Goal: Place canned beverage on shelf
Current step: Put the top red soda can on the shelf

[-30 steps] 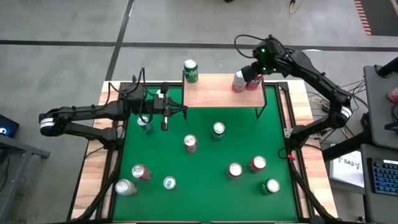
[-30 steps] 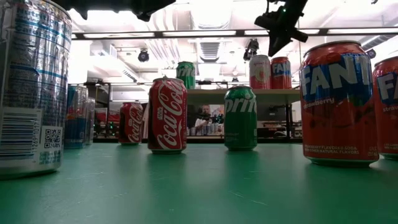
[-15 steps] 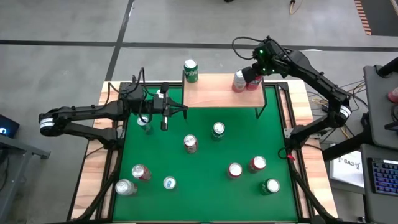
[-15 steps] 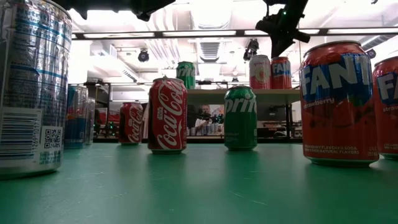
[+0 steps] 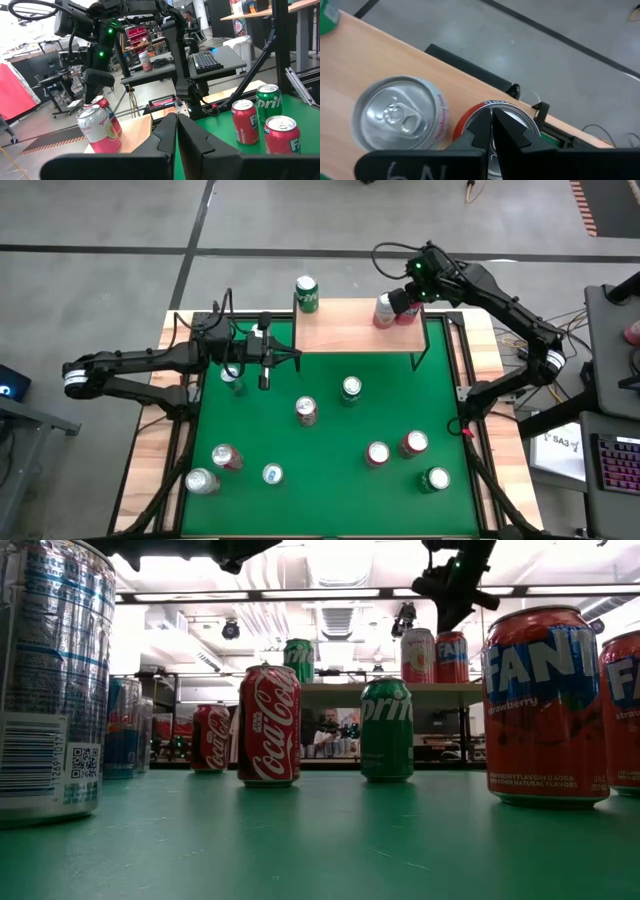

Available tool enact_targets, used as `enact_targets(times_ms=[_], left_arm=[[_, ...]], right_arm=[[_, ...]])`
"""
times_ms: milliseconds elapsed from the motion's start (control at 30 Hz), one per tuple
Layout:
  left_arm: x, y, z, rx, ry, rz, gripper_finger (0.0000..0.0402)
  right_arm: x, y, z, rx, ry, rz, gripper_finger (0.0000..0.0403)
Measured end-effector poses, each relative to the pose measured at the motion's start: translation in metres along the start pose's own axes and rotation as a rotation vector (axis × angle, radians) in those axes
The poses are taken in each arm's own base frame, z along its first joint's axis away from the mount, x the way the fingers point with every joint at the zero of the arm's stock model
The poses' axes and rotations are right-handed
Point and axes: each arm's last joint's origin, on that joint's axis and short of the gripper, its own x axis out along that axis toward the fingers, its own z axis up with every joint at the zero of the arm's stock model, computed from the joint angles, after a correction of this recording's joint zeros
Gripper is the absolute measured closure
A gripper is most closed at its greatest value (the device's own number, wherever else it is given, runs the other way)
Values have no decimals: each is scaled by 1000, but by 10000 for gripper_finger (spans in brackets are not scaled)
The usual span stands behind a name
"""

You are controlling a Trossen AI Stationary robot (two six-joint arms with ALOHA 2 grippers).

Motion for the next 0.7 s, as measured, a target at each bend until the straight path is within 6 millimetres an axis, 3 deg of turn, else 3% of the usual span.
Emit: enact_targets(times_ms=[700], left_arm=[[0, 0, 0, -10, 0, 0, 402]], right_arm=[[1, -1, 1, -56, -47, -48, 392]])
